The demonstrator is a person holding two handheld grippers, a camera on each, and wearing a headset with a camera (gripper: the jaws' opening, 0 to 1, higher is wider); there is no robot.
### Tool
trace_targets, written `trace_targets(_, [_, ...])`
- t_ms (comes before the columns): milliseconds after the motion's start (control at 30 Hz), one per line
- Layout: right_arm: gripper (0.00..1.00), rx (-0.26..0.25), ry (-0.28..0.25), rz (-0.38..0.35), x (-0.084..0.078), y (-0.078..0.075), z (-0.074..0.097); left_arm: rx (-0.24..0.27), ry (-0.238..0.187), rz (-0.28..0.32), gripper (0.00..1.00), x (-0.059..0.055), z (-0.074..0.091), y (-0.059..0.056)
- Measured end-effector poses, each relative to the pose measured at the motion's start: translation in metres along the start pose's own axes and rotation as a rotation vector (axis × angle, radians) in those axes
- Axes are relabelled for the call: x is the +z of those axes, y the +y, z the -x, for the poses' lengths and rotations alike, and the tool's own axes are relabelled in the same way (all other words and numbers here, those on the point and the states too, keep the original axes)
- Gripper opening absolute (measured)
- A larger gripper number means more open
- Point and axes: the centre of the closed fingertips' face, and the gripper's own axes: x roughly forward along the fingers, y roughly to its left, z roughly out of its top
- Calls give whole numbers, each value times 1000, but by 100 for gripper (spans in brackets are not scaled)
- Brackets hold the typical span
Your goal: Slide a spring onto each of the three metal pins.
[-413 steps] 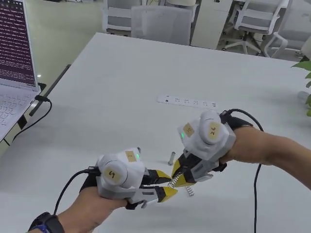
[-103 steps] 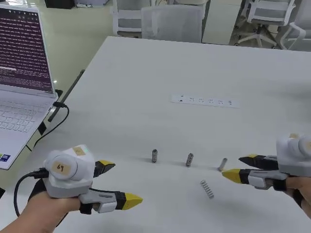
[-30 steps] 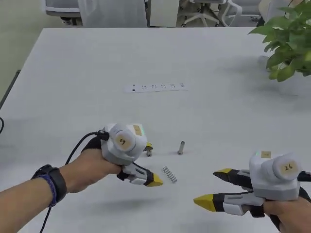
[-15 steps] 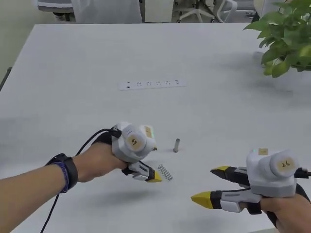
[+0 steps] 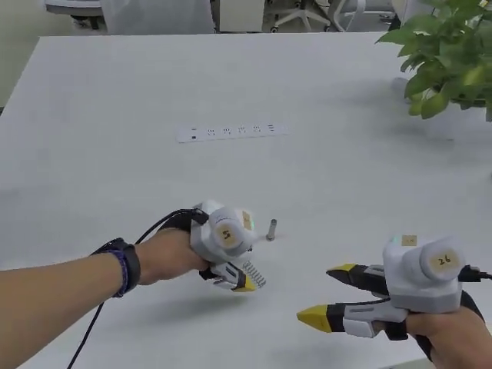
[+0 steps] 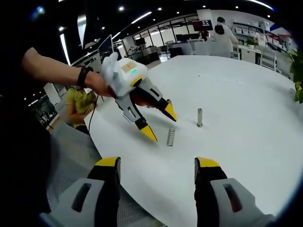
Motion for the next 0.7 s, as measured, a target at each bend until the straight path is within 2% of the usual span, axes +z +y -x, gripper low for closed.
trace_targets(100, [62, 3, 3, -3, -1, 0, 0, -11, 10, -10, 34, -2, -6, 1])
trace_targets(400, [61, -3, -7, -10, 0, -2, 2, -40, 28, 11, 25, -7, -17, -1])
trace_targets(600, [60, 2, -4, -9, -1, -2, 1, -43, 59, -6, 21, -14, -15, -3])
trace_targets(700, [60, 5, -4, -11, -2, -1, 0, -35, 63, 8, 18, -18, -13, -1])
